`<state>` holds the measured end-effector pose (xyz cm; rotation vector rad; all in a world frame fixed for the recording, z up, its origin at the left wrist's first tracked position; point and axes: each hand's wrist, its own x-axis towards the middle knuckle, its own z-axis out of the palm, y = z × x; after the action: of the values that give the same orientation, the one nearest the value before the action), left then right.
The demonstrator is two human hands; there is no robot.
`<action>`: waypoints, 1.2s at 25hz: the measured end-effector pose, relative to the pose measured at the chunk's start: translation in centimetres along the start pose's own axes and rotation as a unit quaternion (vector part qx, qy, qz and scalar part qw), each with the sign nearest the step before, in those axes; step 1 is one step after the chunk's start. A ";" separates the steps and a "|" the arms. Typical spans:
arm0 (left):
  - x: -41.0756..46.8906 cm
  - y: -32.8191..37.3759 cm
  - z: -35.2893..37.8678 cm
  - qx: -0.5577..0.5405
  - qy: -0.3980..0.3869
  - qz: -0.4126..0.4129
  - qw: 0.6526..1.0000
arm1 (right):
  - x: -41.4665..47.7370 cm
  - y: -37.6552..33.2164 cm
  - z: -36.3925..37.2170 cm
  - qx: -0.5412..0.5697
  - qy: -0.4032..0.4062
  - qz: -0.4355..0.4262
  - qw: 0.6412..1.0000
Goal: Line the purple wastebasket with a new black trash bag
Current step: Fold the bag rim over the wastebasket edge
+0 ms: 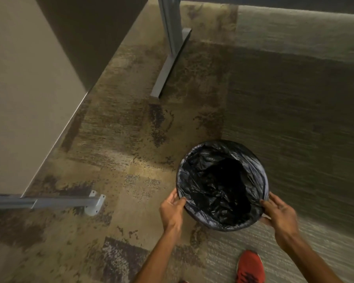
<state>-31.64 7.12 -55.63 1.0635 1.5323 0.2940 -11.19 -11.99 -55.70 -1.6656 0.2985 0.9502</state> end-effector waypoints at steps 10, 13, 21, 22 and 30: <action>9.9 10.1 -9.1 -0.001 0.024 0.113 0.993 | 2.1 -4.9 16.1 0.038 -0.041 -0.021 0.998; 13.8 12.6 -10.7 0.049 0.054 0.130 0.989 | 3.9 -6.3 20.7 0.019 -0.056 -0.028 0.998; 19.7 10.9 -13.8 0.083 0.105 0.115 0.984 | 7.7 -3.8 27.8 -0.006 -0.094 -0.004 0.996; 20.0 10.5 -14.0 0.079 0.105 0.109 0.985 | 7.8 -3.4 28.0 -0.008 -0.096 0.001 0.995; 19.6 9.4 -15.0 0.116 0.106 0.096 0.983 | 7.5 -2.2 28.3 -0.005 -0.110 0.018 0.994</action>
<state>-38.64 32.50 -57.76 1.4051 1.6847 0.3772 -17.14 16.37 -60.49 -1.5530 0.1751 1.1532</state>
